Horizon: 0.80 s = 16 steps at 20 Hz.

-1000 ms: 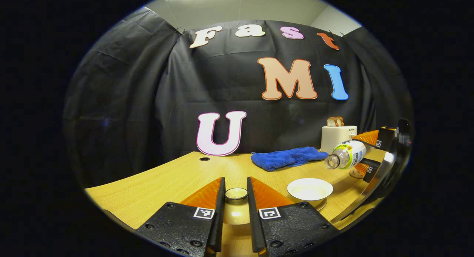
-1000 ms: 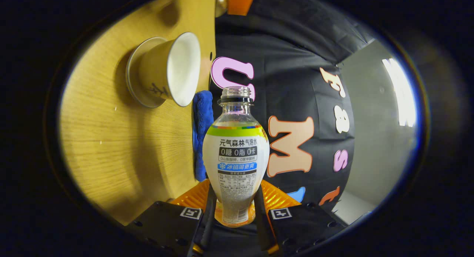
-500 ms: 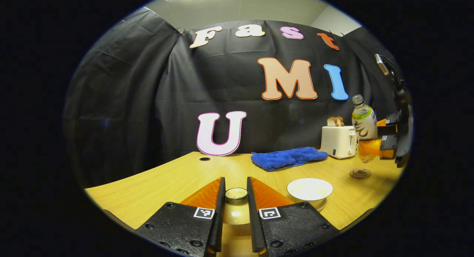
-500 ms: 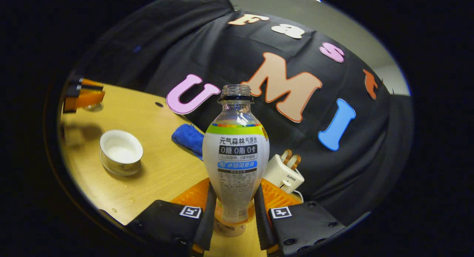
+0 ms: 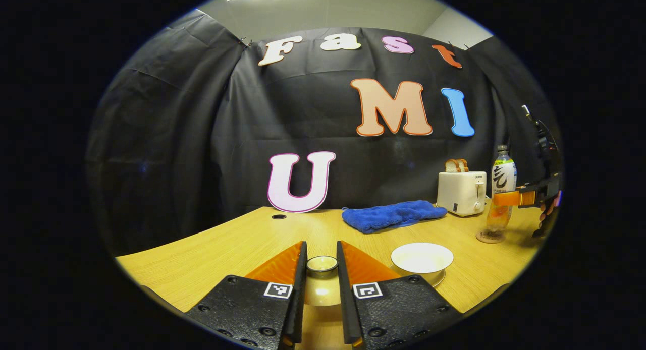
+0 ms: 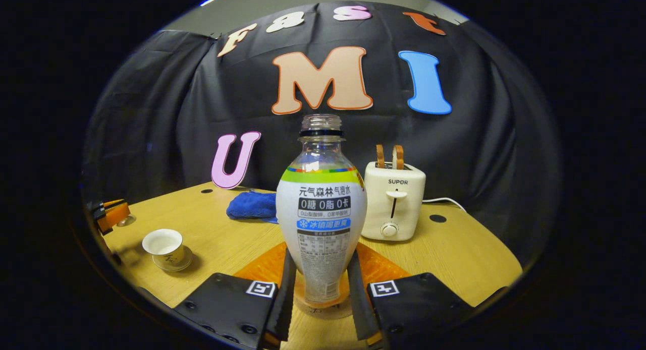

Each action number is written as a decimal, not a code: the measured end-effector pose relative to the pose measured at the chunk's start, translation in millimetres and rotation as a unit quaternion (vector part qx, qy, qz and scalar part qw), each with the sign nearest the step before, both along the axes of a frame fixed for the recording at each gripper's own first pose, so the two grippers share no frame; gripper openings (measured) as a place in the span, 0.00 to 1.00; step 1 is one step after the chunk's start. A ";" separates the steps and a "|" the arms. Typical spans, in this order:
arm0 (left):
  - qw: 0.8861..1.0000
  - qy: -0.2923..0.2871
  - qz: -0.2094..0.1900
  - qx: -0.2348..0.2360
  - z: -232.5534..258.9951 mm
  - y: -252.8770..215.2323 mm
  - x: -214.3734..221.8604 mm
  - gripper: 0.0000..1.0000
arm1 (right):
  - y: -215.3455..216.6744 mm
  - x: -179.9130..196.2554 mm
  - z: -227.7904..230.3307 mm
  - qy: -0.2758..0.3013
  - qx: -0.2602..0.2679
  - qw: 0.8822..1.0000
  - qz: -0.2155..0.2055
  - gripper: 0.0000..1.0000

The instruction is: Open the teacup lid with one hand, grasp the water bottle and pour water into the teacup with the other hand; after pouring, place the water bottle on the coaster and then close the teacup lid.

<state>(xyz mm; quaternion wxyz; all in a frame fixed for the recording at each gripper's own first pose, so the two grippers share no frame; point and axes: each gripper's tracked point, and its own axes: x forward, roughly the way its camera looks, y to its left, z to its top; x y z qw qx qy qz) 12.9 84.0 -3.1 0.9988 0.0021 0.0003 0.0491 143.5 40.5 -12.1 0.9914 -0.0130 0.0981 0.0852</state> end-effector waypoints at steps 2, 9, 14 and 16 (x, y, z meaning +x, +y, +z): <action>1.000 0.000 0.000 0.000 0.5 -0.3 0.7 0.29 | -3.5 -4.6 -2.9 -0.004 -0.014 1.000 -0.002 0.54; 1.000 0.000 0.000 0.000 0.4 0.1 -0.1 0.29 | -1.6 -5.7 -12.7 0.001 -0.007 1.000 0.005 0.61; 1.000 0.000 0.000 0.000 0.5 0.3 1.1 0.29 | -5.7 -8.4 -20.6 0.007 -0.003 1.000 0.003 0.65; 1.000 0.000 0.000 0.000 0.5 -0.1 1.0 0.29 | -6.2 -9.1 -20.0 0.007 0.000 1.000 0.005 0.69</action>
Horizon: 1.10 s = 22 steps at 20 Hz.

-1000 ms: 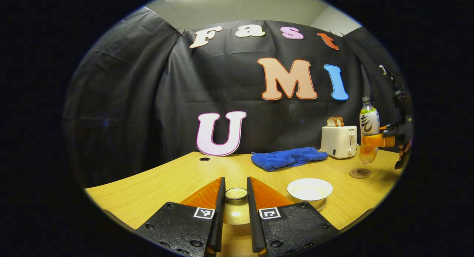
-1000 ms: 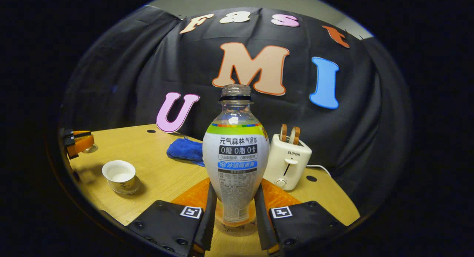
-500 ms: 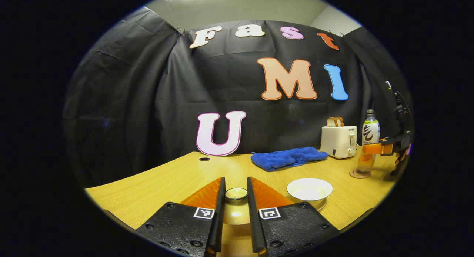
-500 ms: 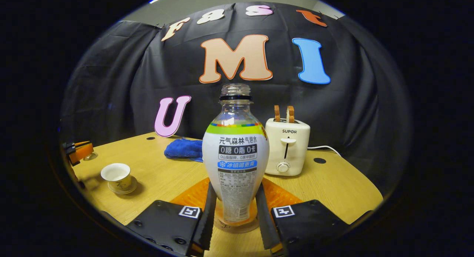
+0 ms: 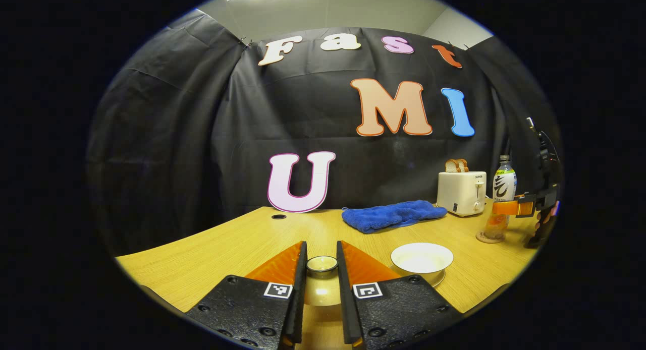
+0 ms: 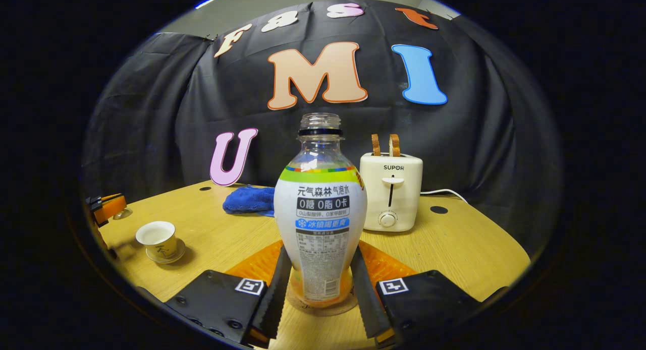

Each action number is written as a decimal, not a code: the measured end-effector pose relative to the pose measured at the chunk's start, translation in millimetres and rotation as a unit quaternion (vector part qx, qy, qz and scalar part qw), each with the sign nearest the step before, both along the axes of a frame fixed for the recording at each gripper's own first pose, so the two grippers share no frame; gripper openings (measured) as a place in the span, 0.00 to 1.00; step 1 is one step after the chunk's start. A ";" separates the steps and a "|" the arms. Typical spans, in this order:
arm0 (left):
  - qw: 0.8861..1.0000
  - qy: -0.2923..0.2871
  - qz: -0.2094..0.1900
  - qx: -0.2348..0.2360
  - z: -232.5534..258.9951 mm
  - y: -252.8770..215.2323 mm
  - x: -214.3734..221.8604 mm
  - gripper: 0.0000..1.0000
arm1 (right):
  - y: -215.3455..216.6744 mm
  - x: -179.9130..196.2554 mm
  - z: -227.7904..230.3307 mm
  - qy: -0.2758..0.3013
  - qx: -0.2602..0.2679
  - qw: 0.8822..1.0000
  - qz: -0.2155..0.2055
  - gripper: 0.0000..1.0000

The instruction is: Open the teacup lid with one hand, grasp the water bottle and pour water into the teacup with the other hand; after pouring, place the water bottle on the coaster and then close the teacup lid.

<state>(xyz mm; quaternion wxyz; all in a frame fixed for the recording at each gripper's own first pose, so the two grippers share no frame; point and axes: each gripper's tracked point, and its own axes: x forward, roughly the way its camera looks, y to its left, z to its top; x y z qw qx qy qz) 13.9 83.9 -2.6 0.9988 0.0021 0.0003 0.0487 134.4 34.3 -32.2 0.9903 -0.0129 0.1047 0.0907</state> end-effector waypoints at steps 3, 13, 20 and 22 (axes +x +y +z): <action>1.000 0.000 0.000 0.000 0.4 0.1 -0.2 0.29 | 0.9 -4.1 -2.8 0.005 0.011 1.000 0.004 0.77; 1.000 0.000 -0.001 0.000 0.2 0.8 -0.1 0.29 | -2.8 -24.2 -5.7 -0.010 0.006 1.000 0.000 0.89; 1.000 0.002 0.001 -0.002 -0.7 -0.3 0.2 0.29 | -19.8 -55.6 7.1 -0.047 0.008 0.998 -0.049 0.89; 1.000 0.002 -0.001 -0.002 -0.4 -4.2 1.8 0.29 | -28.5 -65.8 19.3 -0.079 0.013 0.994 -0.071 0.95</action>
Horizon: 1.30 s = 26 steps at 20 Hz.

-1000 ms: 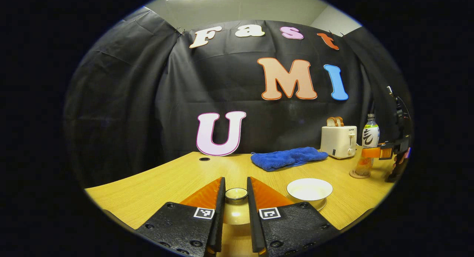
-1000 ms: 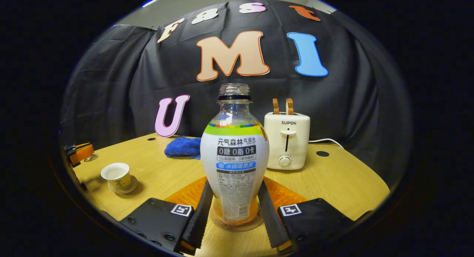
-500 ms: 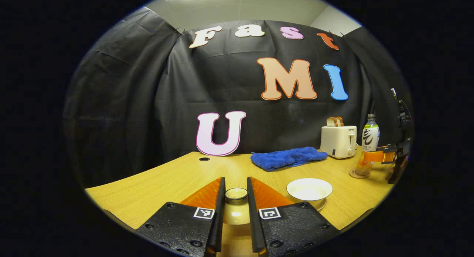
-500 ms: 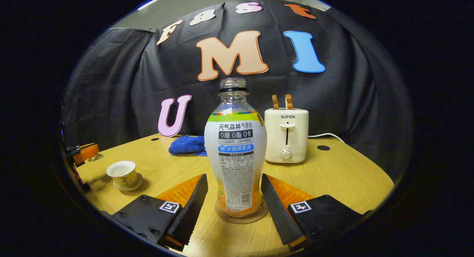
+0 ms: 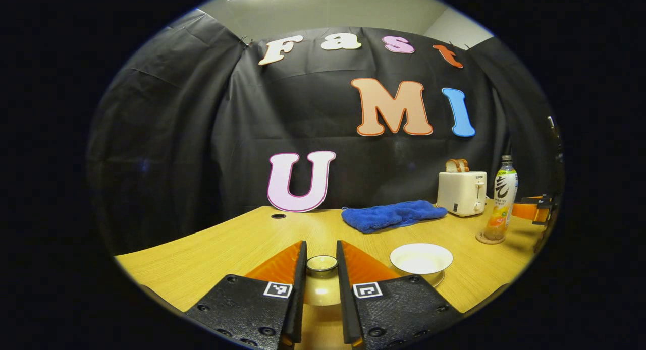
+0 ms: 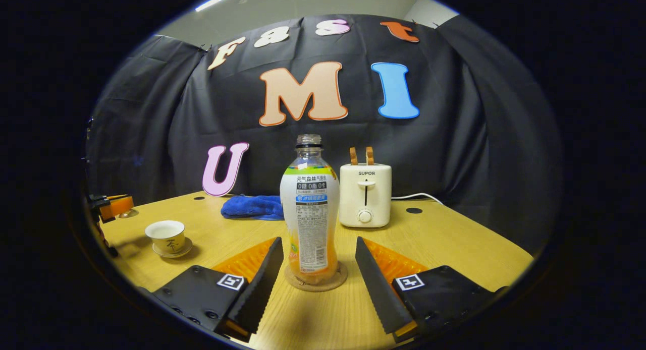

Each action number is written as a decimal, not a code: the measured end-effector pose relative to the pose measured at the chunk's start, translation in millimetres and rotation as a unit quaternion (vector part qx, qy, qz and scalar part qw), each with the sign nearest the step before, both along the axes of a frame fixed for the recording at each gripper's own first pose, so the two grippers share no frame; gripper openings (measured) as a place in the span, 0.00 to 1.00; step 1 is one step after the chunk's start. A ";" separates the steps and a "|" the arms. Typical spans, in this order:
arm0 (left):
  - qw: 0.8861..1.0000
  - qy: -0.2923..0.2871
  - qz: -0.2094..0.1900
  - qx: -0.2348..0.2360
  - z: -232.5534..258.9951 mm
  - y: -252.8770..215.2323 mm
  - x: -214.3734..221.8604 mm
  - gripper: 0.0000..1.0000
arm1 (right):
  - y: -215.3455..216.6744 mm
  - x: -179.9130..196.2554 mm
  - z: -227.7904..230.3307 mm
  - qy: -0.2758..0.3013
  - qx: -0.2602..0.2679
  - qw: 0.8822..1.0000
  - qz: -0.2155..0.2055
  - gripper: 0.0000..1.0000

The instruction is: Open the teacup lid with one hand, grasp the water bottle and pour water into the teacup with the other hand; after pouring, place the water bottle on the coaster and then close the teacup lid.

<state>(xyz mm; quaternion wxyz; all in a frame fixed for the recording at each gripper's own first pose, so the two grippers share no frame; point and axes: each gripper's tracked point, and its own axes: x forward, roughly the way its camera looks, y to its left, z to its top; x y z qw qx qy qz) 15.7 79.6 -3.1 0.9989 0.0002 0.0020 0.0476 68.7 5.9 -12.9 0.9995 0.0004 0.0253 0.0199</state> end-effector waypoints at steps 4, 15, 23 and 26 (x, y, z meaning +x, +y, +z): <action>1.000 0.001 -0.016 -0.001 -0.5 -14.2 6.6 0.29 | -3.9 -12.2 4.8 -0.023 -0.002 1.000 -0.016 0.89; 0.993 0.000 -0.120 -0.003 -0.4 -94.5 29.0 0.29 | -42.0 -33.6 9.7 -0.029 -0.008 0.994 -0.108 0.88; 0.988 0.012 -0.153 0.007 -4.1 -119.7 43.0 0.29 | -41.9 -34.3 11.0 -0.028 -0.008 0.994 -0.107 0.92; 0.985 0.030 -0.166 0.021 -9.5 -127.3 45.9 0.29 | -41.8 -34.2 11.8 -0.028 -0.008 0.994 -0.107 0.89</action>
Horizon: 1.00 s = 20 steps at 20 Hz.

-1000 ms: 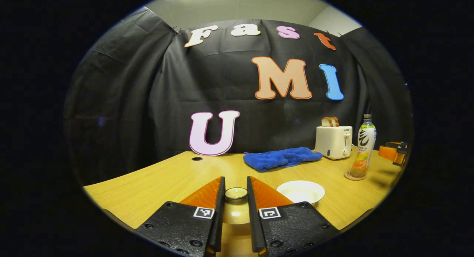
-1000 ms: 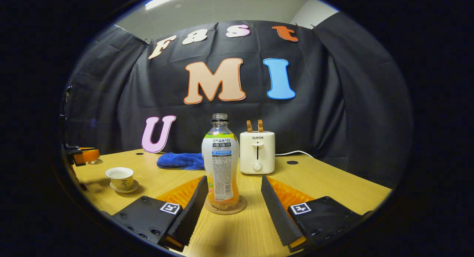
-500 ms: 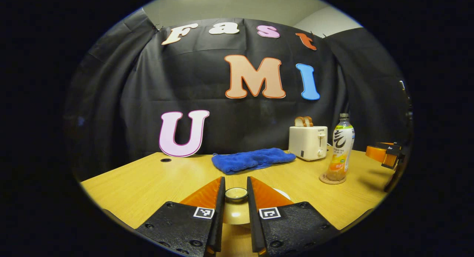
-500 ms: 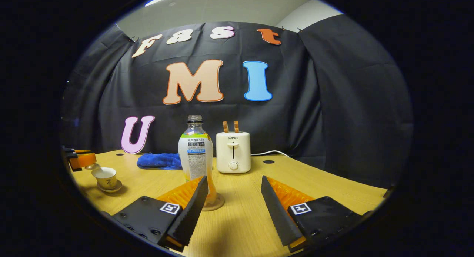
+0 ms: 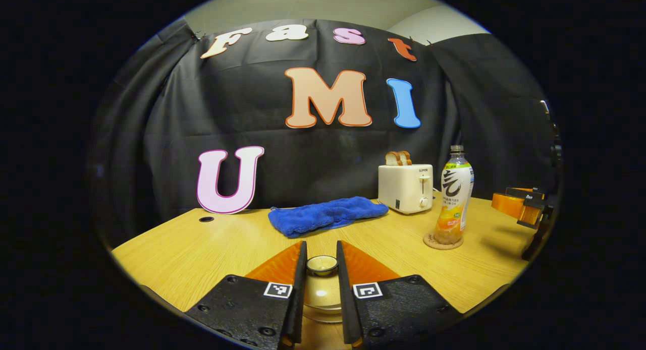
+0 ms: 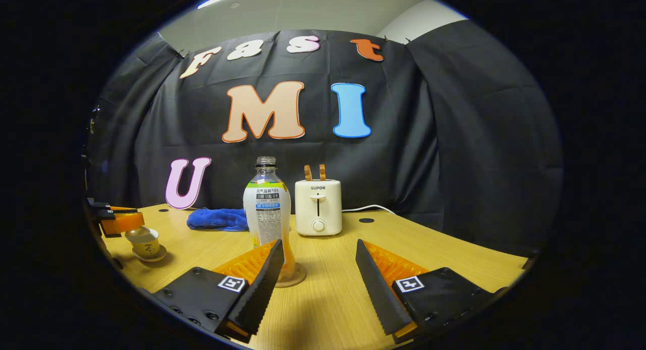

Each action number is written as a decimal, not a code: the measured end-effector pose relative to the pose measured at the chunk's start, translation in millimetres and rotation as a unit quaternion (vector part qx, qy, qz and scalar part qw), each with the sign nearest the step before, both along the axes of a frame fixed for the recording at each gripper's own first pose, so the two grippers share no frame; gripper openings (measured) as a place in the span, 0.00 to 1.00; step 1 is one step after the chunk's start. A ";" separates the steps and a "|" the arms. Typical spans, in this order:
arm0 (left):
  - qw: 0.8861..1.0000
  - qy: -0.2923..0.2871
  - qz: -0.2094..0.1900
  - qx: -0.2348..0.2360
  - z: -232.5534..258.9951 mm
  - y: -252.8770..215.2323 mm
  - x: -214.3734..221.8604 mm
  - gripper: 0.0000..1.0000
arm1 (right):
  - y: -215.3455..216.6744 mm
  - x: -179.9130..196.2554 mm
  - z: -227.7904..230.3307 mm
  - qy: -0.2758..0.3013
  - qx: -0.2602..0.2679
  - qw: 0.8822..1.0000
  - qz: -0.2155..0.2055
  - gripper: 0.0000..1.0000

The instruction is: Open the teacup lid with one hand, grasp the water bottle and pour water into the teacup with the other hand; after pouring, place the water bottle on the coaster and then close the teacup lid.

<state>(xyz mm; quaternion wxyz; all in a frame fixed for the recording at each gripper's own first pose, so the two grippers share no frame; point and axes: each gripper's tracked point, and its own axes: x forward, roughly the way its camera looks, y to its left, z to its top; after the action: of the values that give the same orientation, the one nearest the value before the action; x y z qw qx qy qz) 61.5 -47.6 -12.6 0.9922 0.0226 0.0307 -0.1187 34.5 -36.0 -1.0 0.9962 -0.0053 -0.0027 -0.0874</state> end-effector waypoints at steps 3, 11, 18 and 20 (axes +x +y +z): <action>1.000 0.018 -0.013 0.020 -6.1 -7.7 1.5 0.29 | 0.0 0.1 -0.1 0.000 0.000 1.000 0.000 0.92; 0.999 0.026 -0.014 0.029 -9.2 -7.5 0.8 0.31 | 0.0 0.3 0.3 0.000 0.000 1.000 0.001 0.94; 0.999 0.021 -0.006 0.025 -5.8 -2.7 0.7 0.81 | 0.1 -0.2 1.1 0.000 0.000 1.000 0.001 0.92; 1.000 0.016 -0.005 0.020 -5.0 -3.6 0.0 0.95 | -0.1 -0.6 0.2 0.000 0.000 1.000 0.000 0.92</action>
<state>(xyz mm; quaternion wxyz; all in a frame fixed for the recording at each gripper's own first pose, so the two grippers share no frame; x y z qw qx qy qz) 61.6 -51.3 -17.7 0.9903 0.0409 0.0489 -0.1237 33.9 -36.1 -0.8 0.9962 -0.0053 -0.0022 -0.0869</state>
